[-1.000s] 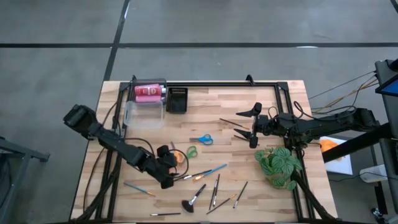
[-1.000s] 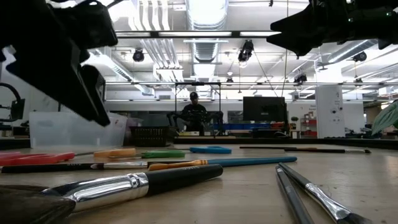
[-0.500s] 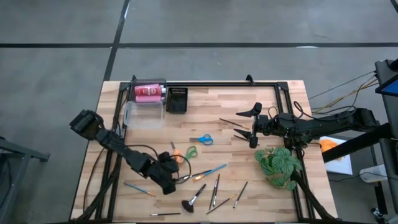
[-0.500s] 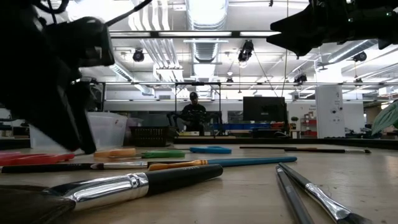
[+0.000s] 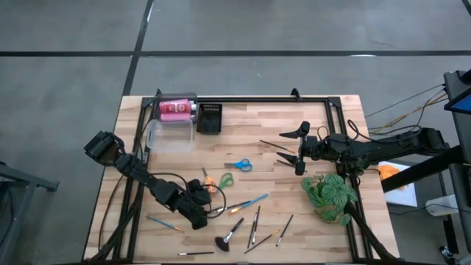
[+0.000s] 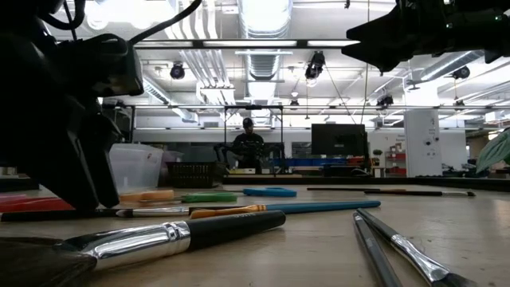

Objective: Pick & Place Paint Supplies
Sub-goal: Put the black paint brush into the transparent bin

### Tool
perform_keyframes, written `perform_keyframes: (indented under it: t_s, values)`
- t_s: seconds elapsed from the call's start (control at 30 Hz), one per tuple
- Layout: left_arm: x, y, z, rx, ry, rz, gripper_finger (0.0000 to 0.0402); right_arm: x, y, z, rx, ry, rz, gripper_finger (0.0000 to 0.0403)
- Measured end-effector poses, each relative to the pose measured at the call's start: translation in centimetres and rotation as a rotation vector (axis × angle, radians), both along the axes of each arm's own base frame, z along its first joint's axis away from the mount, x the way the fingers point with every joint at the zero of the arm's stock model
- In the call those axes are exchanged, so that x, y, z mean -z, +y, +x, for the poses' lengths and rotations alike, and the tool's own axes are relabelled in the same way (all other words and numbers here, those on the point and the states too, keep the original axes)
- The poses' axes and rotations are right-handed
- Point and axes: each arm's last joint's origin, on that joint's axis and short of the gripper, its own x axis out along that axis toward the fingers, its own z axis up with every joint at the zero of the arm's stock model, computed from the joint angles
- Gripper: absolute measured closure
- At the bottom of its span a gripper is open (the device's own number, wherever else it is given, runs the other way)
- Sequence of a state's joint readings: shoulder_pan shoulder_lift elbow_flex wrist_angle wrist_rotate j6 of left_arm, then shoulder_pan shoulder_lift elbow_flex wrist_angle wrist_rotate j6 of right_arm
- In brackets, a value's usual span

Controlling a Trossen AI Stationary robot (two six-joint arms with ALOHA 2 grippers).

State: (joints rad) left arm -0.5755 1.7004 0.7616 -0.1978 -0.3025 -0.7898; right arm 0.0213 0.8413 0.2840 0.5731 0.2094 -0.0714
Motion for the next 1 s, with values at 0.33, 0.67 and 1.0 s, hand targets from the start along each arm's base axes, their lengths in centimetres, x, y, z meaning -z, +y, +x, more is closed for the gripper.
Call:
perform_keyframes:
  t_s: [0.33, 0.67, 1.0]
  values:
    - [0.21, 0.45, -0.53, 0.002, 0.047, 0.076, 0.0111, 0.00, 0.00, 0.00, 0.000, 0.000, 0.000, 0.0072]
    - [0.24, 0.48, -0.55, -0.007, 0.051, 0.073, 0.0122, 0.00, 0.00, 0.00, 0.000, 0.000, 0.000, 0.0072]
    - [0.30, 0.55, -0.61, -0.012, 0.059, 0.077, 0.0231, 0.00, 0.00, 0.00, 0.000, -0.001, 0.000, 0.0072]
